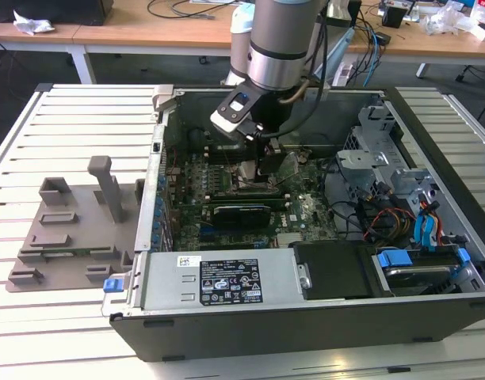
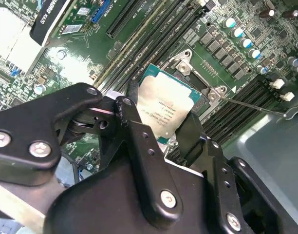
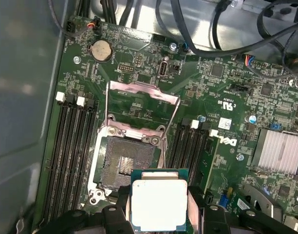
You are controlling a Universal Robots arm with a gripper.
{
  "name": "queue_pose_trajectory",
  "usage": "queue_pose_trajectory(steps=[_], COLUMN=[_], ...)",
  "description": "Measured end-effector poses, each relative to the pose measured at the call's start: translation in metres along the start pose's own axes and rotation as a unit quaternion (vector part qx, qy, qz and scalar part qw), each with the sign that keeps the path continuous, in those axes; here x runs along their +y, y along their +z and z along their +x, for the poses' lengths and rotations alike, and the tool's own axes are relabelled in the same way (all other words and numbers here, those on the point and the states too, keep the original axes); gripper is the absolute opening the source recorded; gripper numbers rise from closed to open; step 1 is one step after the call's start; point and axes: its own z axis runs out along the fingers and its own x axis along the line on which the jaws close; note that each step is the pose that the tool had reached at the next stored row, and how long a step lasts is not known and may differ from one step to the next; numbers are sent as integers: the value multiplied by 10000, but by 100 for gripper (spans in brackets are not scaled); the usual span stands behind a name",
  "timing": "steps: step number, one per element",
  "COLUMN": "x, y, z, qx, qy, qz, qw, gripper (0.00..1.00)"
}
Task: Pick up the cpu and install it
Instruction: 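Place the cpu into insertion slot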
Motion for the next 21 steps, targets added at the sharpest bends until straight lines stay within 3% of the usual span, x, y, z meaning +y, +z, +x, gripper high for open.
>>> queue_pose_trajectory(steps=[3, 9, 12, 21], x=[0, 0, 1, 7], y=[2, 6, 9, 42], z=[0, 0, 0, 0], qx=[13, 36, 46, 48], qy=[200, 579, 809, 834], qz=[6, 18, 25, 25], qw=[9998, 9983, 9967, 9965], gripper=[55, 55, 55, 55])
